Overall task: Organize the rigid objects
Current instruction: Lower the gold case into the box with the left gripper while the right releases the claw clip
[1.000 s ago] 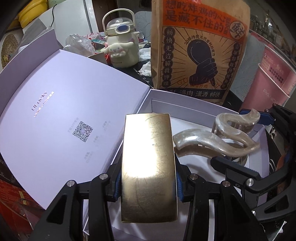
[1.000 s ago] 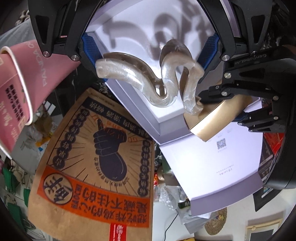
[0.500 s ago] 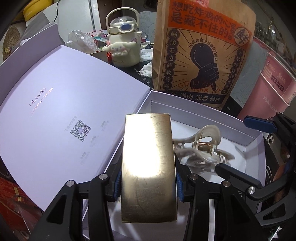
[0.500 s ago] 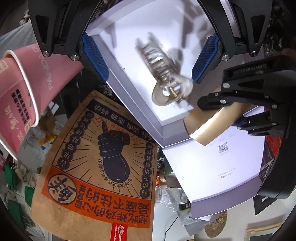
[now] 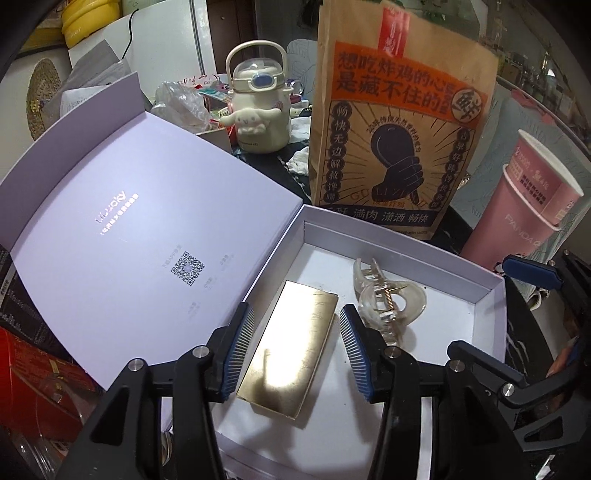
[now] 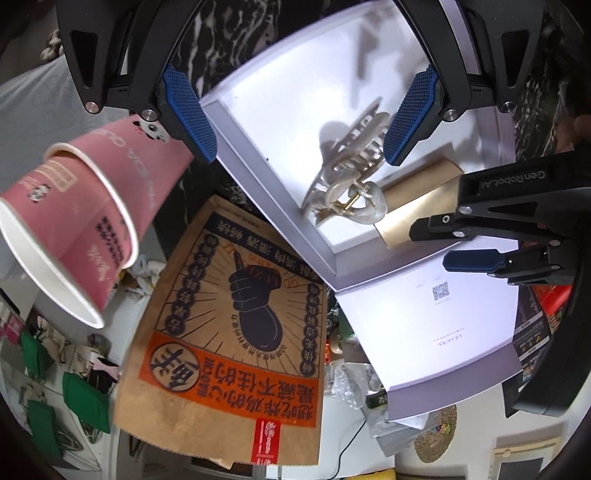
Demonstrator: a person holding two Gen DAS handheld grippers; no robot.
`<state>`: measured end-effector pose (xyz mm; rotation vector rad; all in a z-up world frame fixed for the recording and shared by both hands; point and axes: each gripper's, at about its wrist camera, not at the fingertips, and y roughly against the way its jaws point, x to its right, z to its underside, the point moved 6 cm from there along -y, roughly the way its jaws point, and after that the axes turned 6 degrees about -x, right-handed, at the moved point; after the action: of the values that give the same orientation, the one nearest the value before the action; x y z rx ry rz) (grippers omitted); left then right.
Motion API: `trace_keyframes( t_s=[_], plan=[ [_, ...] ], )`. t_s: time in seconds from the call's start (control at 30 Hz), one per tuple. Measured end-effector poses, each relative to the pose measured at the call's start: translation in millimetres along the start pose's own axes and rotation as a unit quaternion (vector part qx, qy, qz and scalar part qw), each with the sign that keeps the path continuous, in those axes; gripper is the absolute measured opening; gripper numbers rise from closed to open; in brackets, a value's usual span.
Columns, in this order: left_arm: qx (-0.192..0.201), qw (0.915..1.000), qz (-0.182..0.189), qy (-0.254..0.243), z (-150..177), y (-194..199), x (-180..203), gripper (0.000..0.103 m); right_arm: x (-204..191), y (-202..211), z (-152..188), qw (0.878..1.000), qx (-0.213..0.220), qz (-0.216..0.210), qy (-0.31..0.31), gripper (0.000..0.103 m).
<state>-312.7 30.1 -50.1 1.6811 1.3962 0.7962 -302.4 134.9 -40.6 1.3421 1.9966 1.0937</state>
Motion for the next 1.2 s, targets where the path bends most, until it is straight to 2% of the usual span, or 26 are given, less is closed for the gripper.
trace_keyframes(
  t_s=[0.27,0.4,0.67,0.7,0.77,0.83,1.2],
  plan=[
    [0.030,0.9995,-0.005,-0.005,-9,28,0,0.048,-17,23,-2,1.000,0.025,0.004,0.002,0.093],
    [0.040,0.9991,-0.009,-0.007,-12,43,-2,0.048,-20,40,-2,0.999,0.038,0.006,-0.001,0.097],
    [0.050,0.9986,-0.011,-0.010,2,72,-1,0.049,-25,63,4,0.999,0.051,0.000,-0.008,0.099],
    [0.051,0.9986,-0.010,-0.010,3,75,0,0.051,-25,67,6,0.999,0.053,0.001,-0.009,0.099],
    [0.056,0.9984,-0.008,-0.008,7,82,1,0.071,-26,73,9,0.998,0.057,0.003,-0.009,0.099],
    [0.066,0.9977,-0.008,-0.008,11,91,2,0.082,-27,82,13,0.998,0.062,0.005,-0.009,0.099],
    [0.093,0.9953,-0.025,-0.014,38,129,11,0.082,-27,118,40,0.996,0.084,0.012,-0.017,0.102]
  ],
)
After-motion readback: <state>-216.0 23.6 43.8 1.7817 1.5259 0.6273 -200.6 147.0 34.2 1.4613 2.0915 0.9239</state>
